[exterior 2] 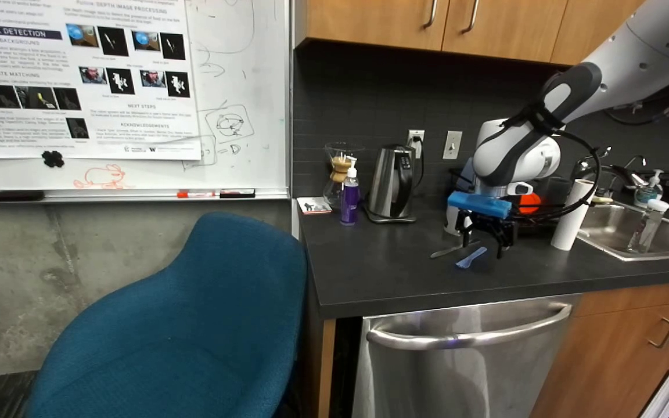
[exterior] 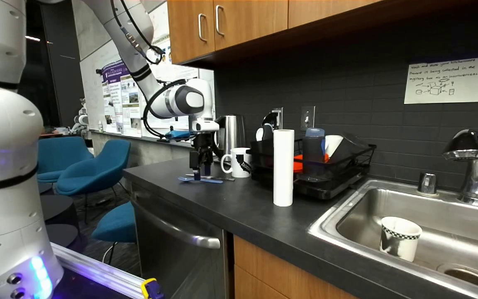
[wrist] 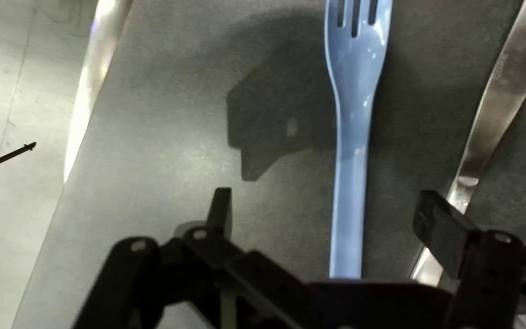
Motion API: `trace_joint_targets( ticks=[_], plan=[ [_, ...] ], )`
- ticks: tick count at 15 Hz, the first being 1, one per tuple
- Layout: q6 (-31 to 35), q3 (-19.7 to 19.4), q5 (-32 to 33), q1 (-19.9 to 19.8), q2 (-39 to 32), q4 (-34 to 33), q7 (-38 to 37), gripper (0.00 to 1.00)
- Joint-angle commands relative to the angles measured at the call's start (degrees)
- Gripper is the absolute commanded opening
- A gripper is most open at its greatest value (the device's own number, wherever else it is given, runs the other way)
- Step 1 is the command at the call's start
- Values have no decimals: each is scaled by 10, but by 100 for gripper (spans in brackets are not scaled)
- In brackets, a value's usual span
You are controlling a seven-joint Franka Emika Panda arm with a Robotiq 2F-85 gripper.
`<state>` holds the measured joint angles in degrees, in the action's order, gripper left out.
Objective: Put the fork on the dishrack.
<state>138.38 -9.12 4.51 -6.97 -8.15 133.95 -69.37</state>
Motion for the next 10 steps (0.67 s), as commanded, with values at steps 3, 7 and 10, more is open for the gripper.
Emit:
trace_joint_targets(
  ticks=[3,7,10],
  plan=[
    [-8,-12,3,4,-10,-18,-14,100],
    [-9,-20,11,5,-24,-25,-27,100],
    [-11,-24,9,6,-32,-31,-29,100]
  ],
)
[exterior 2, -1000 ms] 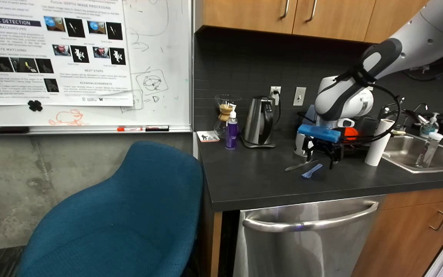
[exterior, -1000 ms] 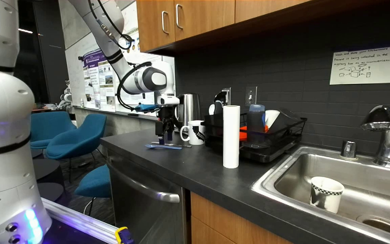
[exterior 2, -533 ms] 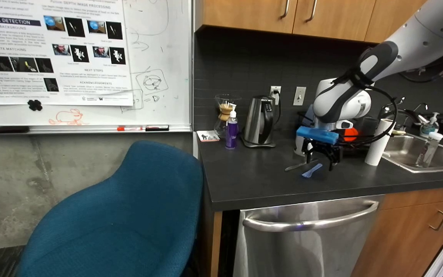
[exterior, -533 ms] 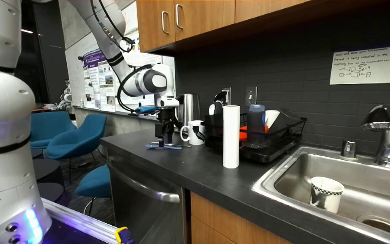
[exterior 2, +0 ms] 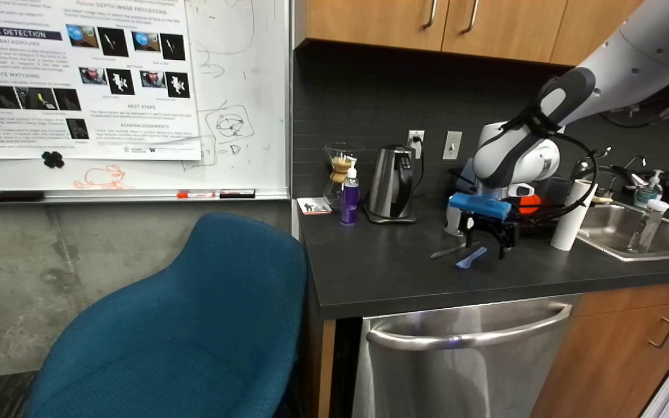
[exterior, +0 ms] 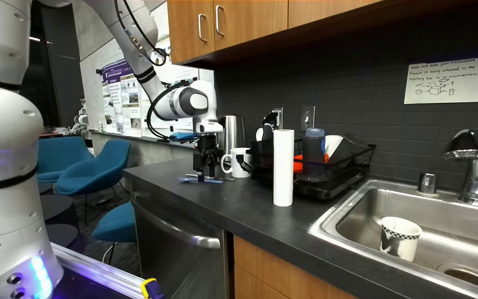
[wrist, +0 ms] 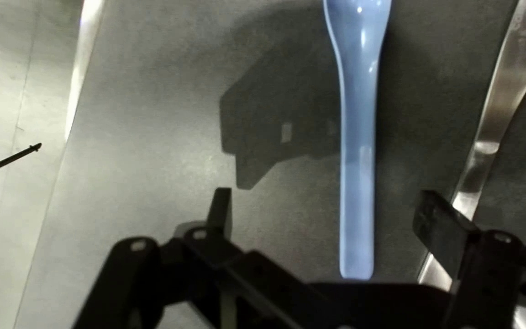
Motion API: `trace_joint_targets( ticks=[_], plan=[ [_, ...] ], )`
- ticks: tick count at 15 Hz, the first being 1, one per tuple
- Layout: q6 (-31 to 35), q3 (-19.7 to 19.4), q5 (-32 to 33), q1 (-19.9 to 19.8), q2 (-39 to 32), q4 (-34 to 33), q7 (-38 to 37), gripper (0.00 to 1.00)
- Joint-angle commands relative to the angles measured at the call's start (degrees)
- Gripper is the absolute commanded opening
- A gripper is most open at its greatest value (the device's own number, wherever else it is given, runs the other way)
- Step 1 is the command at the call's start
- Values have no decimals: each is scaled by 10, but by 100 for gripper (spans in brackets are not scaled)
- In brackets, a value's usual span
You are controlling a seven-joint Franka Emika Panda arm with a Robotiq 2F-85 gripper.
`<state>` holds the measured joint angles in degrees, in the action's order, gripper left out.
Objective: Put the fork on the dishrack.
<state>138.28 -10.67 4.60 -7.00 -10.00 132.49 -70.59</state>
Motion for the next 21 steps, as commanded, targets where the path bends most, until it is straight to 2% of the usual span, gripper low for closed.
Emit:
trace_joint_targets(
  ticks=[1,4,5,6,7,9,16,17,18,21],
  plan=[
    [-10,-10,6,6,-16,-18,-16,99],
    [-14,-13,3,6,-21,-26,-16,97],
    [-14,-13,1,5,-22,-29,-15,80],
    [-15,-14,2,6,-23,-31,-17,72],
    [-15,-14,1,5,-24,-32,-16,71],
    [-15,-15,0,6,-27,-34,-16,57],
    [-15,-15,1,6,-27,-36,-17,2],
    [-15,-15,-1,6,-26,-34,-14,0],
    [-14,-13,-4,6,-22,-31,-10,5],
    [-2,-10,0,10,7,-13,-4,5]
  ],
)
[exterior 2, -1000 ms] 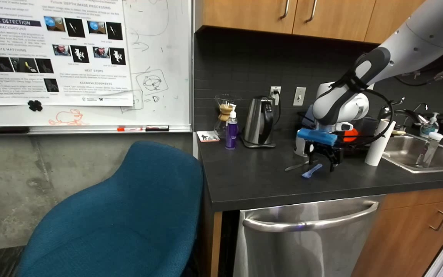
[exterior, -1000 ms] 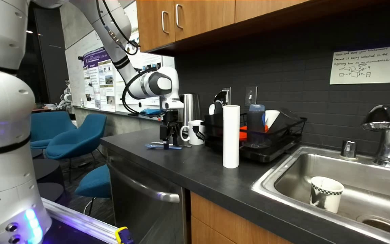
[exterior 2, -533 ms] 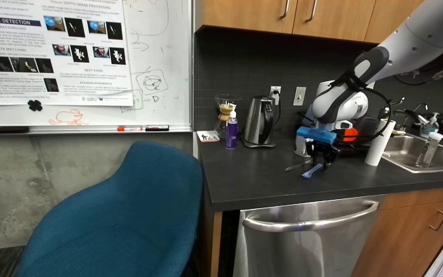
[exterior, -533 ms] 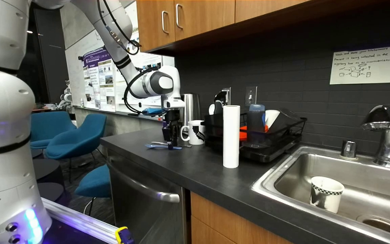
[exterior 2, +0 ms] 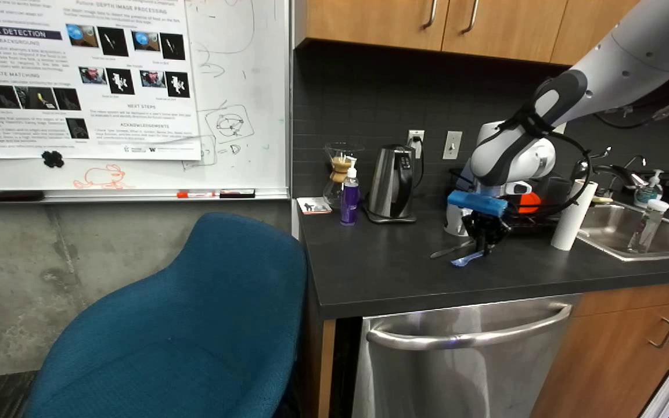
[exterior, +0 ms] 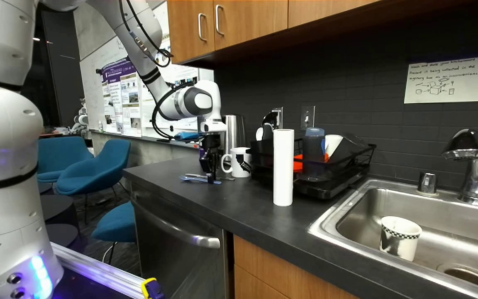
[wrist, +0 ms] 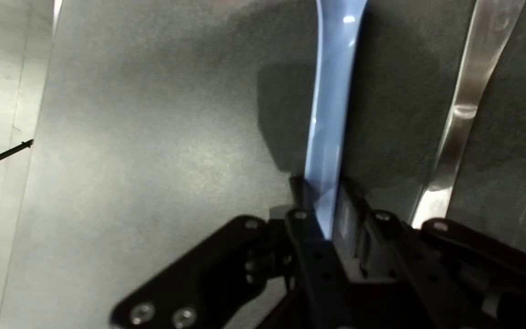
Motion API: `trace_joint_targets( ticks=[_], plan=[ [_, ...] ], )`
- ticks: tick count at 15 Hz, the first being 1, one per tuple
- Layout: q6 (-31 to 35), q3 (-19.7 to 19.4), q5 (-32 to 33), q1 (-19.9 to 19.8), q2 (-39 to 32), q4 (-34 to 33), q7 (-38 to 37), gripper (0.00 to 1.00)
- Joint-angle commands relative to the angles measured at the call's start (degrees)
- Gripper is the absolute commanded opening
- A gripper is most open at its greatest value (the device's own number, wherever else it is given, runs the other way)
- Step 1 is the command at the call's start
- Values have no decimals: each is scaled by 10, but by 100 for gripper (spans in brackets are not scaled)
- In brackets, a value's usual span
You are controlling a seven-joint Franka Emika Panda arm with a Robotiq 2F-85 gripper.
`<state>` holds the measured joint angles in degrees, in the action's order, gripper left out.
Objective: Put the fork on the dishrack.
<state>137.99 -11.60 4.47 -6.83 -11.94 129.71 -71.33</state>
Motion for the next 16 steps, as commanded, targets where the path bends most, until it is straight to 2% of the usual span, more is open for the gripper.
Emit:
trace_joint_targets(
  ticks=[1,7,13,16],
  plan=[
    [1,-2,12,11,38,19,8,5],
    [2,-1,94,10,116,25,21,5],
    [27,25,169,1,176,20,6,5],
    [41,42,239,-9,195,17,-14,5]
  ],
)
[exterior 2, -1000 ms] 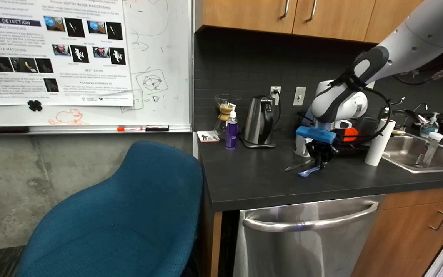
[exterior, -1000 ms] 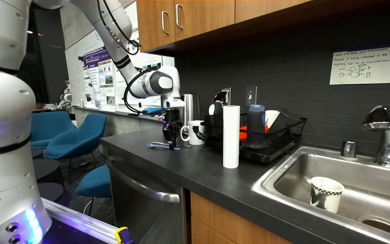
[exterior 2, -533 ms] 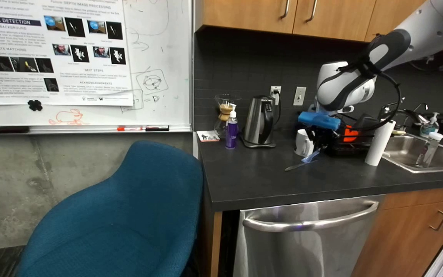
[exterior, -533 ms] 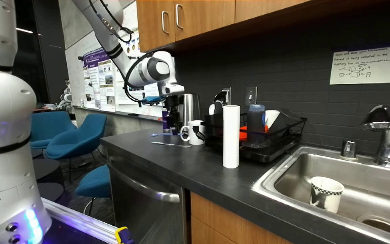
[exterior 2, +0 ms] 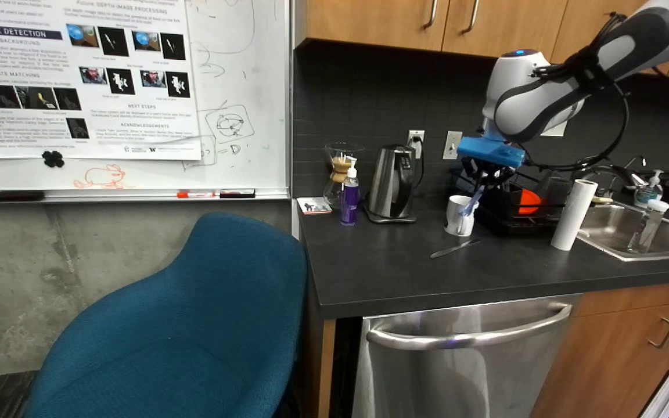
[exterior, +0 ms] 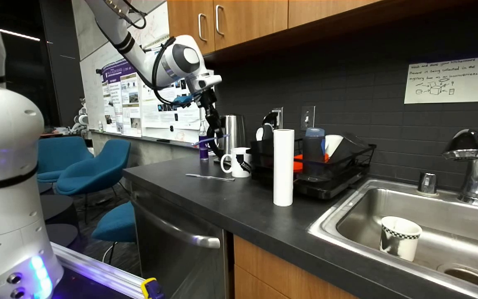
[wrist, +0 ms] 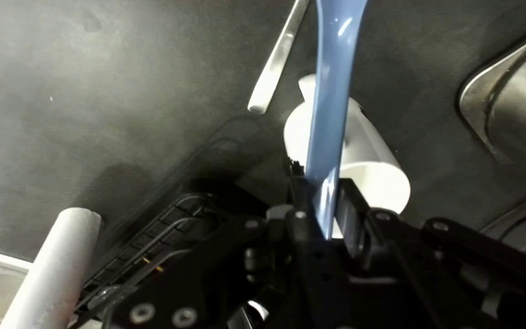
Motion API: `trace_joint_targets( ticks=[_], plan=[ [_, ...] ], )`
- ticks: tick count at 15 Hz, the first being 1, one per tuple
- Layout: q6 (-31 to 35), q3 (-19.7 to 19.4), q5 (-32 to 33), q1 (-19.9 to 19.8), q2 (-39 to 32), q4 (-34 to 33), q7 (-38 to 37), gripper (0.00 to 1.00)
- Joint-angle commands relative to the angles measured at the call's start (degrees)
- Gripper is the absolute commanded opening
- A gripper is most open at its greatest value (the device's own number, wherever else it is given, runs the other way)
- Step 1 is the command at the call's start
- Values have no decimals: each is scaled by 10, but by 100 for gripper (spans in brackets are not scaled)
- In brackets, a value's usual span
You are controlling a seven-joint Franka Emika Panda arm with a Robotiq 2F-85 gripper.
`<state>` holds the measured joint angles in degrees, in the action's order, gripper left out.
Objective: Put the fork on the dishrack.
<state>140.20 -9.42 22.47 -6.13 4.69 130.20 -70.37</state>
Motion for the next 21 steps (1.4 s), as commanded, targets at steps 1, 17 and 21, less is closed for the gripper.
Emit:
trace_joint_targets(
  ticks=[1,17,21],
  plan=[
    [26,26,96,-22,33,10,-42,5],
    [36,24,552,-62,57,-25,-361,5],
    [14,12,622,-59,53,-32,-416,5]
  ],
)
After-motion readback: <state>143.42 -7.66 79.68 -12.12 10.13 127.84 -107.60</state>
